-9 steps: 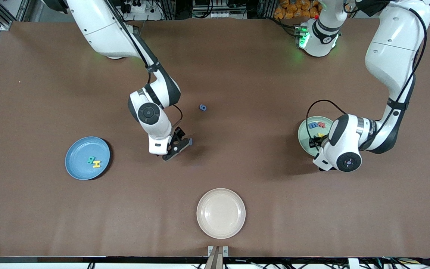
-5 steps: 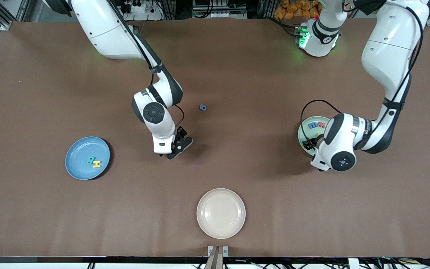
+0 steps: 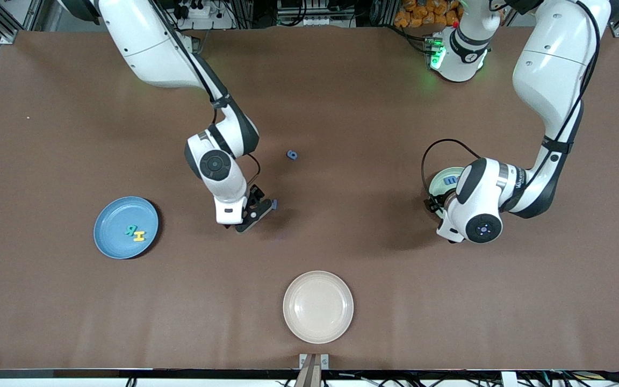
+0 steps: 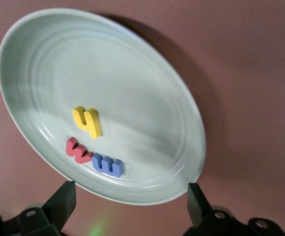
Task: Sort uppercase to blue plate, lowercase to green plate
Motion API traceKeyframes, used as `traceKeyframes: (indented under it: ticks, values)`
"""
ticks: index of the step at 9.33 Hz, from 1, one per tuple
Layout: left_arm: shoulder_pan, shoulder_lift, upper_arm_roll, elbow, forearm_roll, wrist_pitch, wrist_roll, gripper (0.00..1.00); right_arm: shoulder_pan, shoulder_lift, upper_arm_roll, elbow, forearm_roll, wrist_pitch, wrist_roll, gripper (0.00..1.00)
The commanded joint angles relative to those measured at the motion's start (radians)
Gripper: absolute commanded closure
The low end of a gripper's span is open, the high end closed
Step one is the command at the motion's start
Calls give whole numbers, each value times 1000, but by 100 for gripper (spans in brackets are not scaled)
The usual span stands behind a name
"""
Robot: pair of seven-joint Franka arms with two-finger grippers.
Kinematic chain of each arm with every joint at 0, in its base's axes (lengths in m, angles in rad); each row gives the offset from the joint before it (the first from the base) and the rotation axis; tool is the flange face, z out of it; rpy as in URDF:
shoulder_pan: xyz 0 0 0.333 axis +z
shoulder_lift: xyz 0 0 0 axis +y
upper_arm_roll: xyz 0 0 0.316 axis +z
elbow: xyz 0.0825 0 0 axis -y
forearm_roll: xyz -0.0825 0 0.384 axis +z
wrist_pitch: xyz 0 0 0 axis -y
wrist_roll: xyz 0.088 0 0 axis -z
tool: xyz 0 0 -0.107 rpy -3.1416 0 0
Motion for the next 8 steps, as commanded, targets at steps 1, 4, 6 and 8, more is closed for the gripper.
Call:
traceKeyframes:
  ticks: [1, 4, 6, 8]
  values:
    - [-17, -15, 3, -13, -24, 39, 21, 0, -26, -43, 10, -46, -13, 0, -35, 0]
    - [-27, -25, 3, -16, -24, 61, 50, 0, -7, -31, 10, -43, -15, 25, -34, 0]
    - [-3, -58, 1, -21, -32, 53, 149, 0, 9, -20, 10, -34, -16, 36, -32, 0]
    - [28, -90, 3, -18, -52, 9, 302, 0, 23, -2, 10, -29, -18, 62, -32, 0]
